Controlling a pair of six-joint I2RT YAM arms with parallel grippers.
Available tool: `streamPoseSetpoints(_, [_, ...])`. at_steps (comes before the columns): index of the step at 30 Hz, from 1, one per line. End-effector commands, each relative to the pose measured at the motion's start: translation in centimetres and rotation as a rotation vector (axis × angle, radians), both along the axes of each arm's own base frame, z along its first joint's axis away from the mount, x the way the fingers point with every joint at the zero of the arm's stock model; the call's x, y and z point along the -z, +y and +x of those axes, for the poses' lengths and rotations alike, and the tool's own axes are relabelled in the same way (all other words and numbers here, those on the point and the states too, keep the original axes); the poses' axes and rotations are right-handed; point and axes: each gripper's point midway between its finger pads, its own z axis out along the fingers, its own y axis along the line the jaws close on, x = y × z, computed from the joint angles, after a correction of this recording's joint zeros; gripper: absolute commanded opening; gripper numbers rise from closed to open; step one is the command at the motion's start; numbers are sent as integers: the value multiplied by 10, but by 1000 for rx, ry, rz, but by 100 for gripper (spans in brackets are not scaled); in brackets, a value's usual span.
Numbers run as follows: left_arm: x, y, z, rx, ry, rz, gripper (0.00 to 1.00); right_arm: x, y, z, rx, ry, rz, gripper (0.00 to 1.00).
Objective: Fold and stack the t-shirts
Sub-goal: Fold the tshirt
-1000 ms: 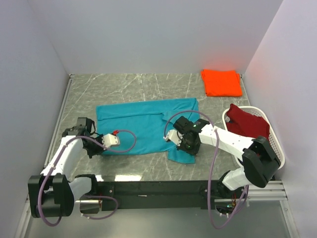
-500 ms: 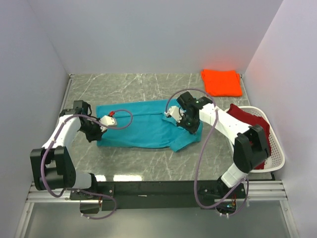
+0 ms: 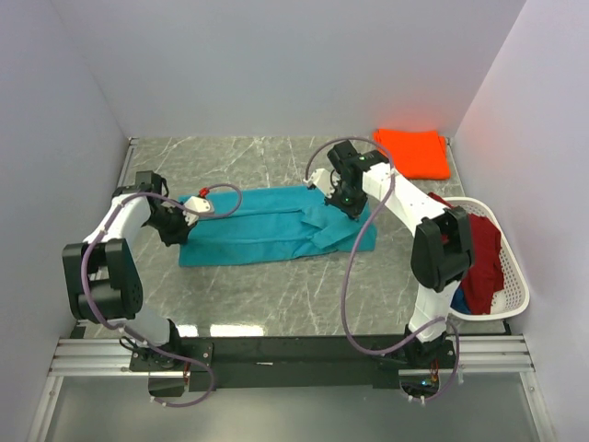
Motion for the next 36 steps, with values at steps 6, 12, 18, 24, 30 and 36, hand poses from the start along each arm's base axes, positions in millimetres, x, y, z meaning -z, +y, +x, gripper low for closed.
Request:
streamPoseSetpoints(6, [-11,2,35,-38,-73,-34,1,-15,-3,41,-17,-59,-38,0])
streamPoseSetpoints(12, [-8,6,42,-54,-72,-28,1,-13,-1,60,-24,-71,-57,0])
streamPoseSetpoints(18, [-5,11,49,-78,-75,-26,1,-13,-1,71,-27,-89,-71,0])
streamPoseSetpoints(24, [2,15,52,-88,-71,-16,1,-8,-1,80,-28,-90,-81,0])
streamPoseSetpoints(30, [3,15,57,-94,-76,-19,1,-8,1,86,-23,-95,-78,0])
streamPoseSetpoints(36, [9,17,59,-106,-75,-12,1,-2,2,89,-20,-90,-81,0])
